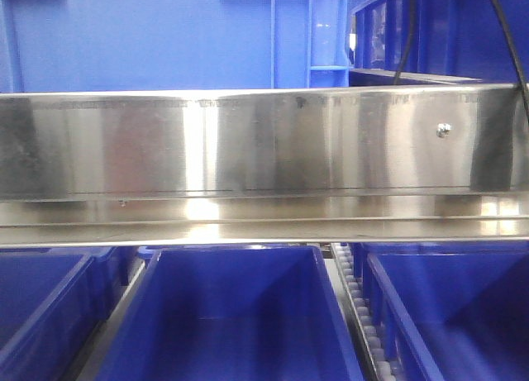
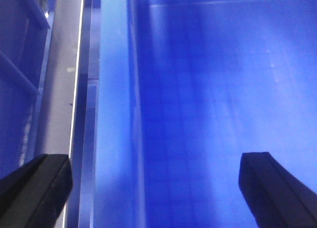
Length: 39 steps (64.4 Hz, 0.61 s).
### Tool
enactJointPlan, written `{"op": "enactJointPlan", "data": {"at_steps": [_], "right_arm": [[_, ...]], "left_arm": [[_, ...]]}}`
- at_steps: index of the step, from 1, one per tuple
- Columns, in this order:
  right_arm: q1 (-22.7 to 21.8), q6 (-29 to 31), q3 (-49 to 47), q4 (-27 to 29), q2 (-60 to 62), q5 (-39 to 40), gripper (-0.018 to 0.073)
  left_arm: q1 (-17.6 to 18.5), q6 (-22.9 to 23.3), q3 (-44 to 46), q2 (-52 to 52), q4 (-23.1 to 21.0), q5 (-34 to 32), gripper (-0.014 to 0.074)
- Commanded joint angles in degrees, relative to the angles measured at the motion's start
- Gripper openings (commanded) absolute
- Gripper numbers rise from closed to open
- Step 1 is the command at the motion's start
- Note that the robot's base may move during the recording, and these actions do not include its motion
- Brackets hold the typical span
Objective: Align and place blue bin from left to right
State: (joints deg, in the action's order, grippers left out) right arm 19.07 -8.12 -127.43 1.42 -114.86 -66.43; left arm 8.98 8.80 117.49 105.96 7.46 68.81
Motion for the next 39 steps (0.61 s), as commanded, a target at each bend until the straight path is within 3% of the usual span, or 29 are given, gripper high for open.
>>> {"op": "enactJointPlan", "data": {"at_steps": [1, 13, 39], "right_arm": [[0.1, 0.0, -0.5, -0.6, 0.1, 1.5, 0.0561], [0.1, 0.0, -0.5, -0.6, 0.1, 2.3, 0.0561], [0.1, 0.0, -0.5, -0.6, -0.8, 2.7, 0.0561]], "left_arm": [[-1.2, -1.4, 0.4, 0.2, -1.6, -0.4, 0.0580], [-3.7, -2.4, 0.4, 0.2, -4.4, 0.4, 0.0580], [-3.9, -2.6, 0.4, 0.6, -5.7, -0.2, 0.0580]]}}
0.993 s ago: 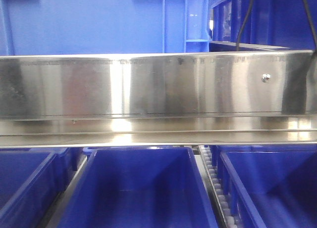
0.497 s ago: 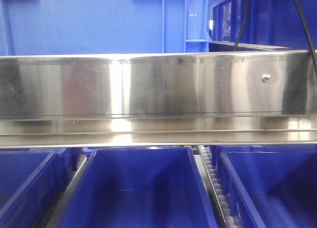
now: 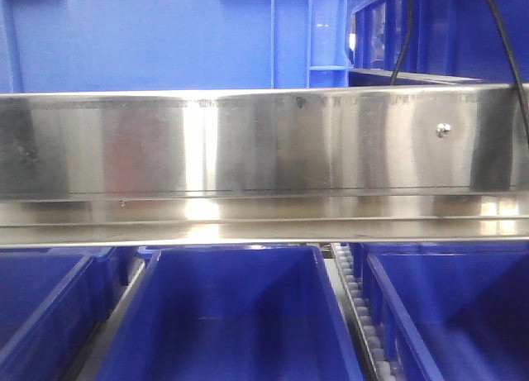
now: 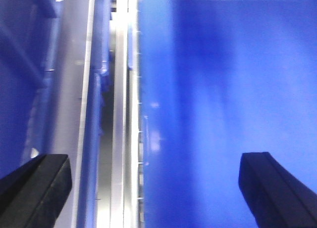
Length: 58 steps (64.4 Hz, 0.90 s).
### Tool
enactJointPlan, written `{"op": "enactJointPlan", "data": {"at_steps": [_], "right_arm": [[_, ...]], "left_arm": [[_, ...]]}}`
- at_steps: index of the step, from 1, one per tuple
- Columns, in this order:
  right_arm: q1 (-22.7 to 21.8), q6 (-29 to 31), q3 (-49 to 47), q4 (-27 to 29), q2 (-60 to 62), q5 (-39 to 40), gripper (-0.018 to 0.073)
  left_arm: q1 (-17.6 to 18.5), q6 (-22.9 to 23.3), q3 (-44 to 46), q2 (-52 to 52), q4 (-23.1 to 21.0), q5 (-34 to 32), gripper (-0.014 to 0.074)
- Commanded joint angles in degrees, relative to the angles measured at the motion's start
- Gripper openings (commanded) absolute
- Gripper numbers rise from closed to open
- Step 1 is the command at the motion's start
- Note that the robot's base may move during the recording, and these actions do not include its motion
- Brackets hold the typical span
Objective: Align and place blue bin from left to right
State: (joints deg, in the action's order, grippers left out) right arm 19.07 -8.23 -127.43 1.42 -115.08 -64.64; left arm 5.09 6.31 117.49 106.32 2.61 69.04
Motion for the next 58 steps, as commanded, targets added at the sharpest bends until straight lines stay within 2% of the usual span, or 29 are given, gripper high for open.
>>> {"op": "enactJointPlan", "data": {"at_steps": [1, 24, 30, 35, 39, 44, 47, 54, 55, 58], "right_arm": [[0.1, 0.1, -0.5, -0.6, -0.6, 0.8, 0.0561], [0.1, 0.1, -0.5, -0.6, -1.2, -0.5, 0.0536], [0.1, 0.1, -0.5, -0.6, -1.2, -0.5, 0.0446], [0.1, 0.1, -0.5, -0.6, -1.2, -0.5, 0.0323], [0.1, 0.1, -0.5, -0.6, -1.2, -0.5, 0.0168], [0.1, 0.1, -0.5, -0.6, -1.2, -0.5, -0.0001], [0.1, 0.1, -0.5, -0.6, -1.2, -0.5, -0.0094], [0.1, -0.3, -0.5, -0.6, -1.2, -0.5, -0.0074], [0.1, -0.3, -0.5, -0.6, -1.2, -0.5, -0.0076], [0.1, -0.3, -0.5, -0.6, -1.2, -0.5, -0.0079]], "left_arm": [[-0.1, -0.1, 0.4, 0.4, -1.0, -0.4, 0.0580], [-0.1, -0.2, 0.4, 0.6, -1.7, -0.1, 0.0580], [-0.1, -0.2, 0.4, 0.6, -1.7, -0.1, 0.0580], [-0.1, -0.2, 0.4, 0.6, -1.7, -0.1, 0.0553], [-0.1, -0.2, 0.4, 0.6, -1.7, -0.3, 0.0490], [-0.1, -0.2, 0.4, 0.6, -1.7, -0.6, 0.0355], [-0.1, -0.2, 0.4, 0.6, -1.7, -0.6, 0.0216], [-0.1, -0.2, 0.4, 0.6, -1.7, -0.6, -0.0025], [-0.1, -0.2, 0.4, 0.6, -1.7, -0.6, -0.0046], [-0.1, -0.2, 0.4, 0.6, -1.7, -0.6, -0.0010]]}}
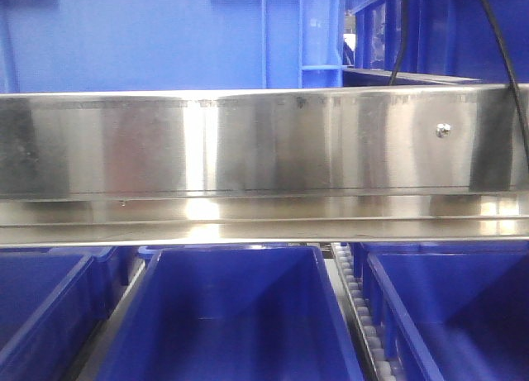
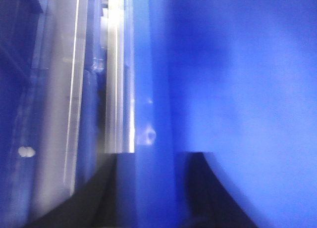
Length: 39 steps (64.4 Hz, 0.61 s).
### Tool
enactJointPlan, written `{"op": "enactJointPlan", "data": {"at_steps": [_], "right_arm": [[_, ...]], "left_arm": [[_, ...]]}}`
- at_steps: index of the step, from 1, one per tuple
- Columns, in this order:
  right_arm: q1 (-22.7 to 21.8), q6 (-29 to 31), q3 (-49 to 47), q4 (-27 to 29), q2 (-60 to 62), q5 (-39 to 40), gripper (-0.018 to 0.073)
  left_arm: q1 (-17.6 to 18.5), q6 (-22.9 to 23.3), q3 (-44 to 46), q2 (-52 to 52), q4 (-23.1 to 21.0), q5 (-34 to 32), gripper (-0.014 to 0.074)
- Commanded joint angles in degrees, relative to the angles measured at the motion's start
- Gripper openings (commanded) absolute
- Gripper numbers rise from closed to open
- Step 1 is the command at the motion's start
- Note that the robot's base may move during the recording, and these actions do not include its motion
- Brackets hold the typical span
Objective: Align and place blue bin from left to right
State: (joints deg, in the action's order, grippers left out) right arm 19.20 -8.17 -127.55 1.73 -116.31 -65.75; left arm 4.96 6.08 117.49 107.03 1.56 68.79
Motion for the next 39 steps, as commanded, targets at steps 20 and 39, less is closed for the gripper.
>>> {"op": "enactJointPlan", "data": {"at_steps": [20, 39], "right_arm": [[0.0, -0.4, -0.4, -0.9, 0.4, 0.2, -0.0079], [0.0, -0.4, -0.4, -0.9, 3.5, 0.0, -0.0079]], "left_arm": [[0.1, 0.0, 0.4, -0.1, -0.8, 0.9, -0.0008], [0.1, 0.0, 0.5, -4.0, -0.8, 1.1, -0.0008]]}}
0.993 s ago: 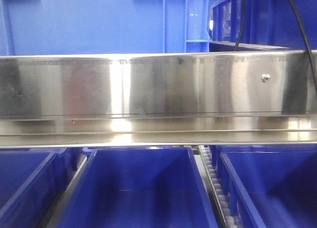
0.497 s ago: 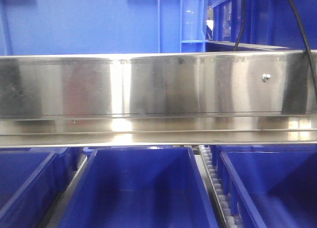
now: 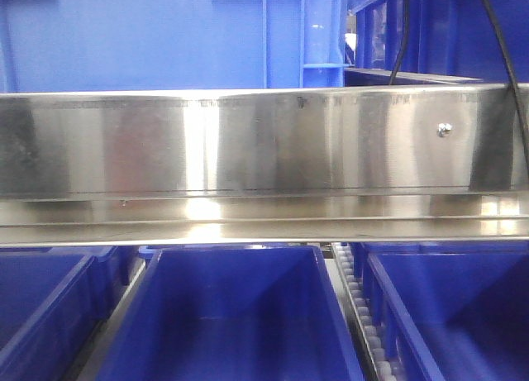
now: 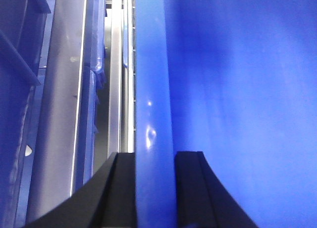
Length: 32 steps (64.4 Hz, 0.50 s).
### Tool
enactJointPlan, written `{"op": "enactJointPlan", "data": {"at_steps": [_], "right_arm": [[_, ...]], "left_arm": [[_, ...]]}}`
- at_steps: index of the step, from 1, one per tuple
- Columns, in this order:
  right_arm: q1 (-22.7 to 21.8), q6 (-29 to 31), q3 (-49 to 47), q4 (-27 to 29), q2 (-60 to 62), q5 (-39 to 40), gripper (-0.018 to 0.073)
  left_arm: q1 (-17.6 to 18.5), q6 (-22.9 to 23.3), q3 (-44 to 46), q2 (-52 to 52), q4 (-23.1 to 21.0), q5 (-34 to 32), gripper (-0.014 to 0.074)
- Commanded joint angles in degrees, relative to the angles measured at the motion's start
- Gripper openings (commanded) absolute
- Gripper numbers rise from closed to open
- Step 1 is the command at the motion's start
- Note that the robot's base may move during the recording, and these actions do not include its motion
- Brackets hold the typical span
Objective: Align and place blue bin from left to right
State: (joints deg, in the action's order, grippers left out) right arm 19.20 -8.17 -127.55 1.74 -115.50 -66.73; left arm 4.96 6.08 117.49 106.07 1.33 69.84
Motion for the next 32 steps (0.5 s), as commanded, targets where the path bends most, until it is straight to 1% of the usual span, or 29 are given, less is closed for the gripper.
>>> {"op": "enactJointPlan", "data": {"at_steps": [1, 16, 23, 32], "right_arm": [[0.0, -0.4, -0.4, -0.9, 2.9, 1.0, -0.0079], [0.0, -0.4, -0.4, -0.9, 7.7, 1.1, -0.0079], [0.0, -0.4, -0.4, -0.9, 10.2, 1.1, -0.0079], [0.0, -0.4, -0.4, -0.9, 13.5, 0.5, -0.0079]], "left_arm": [[0.1, 0.0, 0.5, -3.3, -0.5, 0.1, -0.0008], [0.1, 0.0, 0.5, -8.6, -0.5, 0.1, -0.0008], [1.1, 0.0, 0.5, -11.3, -0.4, 0.1, -0.0008], [4.0, 0.3, 0.5, -14.9, 0.4, 0.1, -0.0009]]}}
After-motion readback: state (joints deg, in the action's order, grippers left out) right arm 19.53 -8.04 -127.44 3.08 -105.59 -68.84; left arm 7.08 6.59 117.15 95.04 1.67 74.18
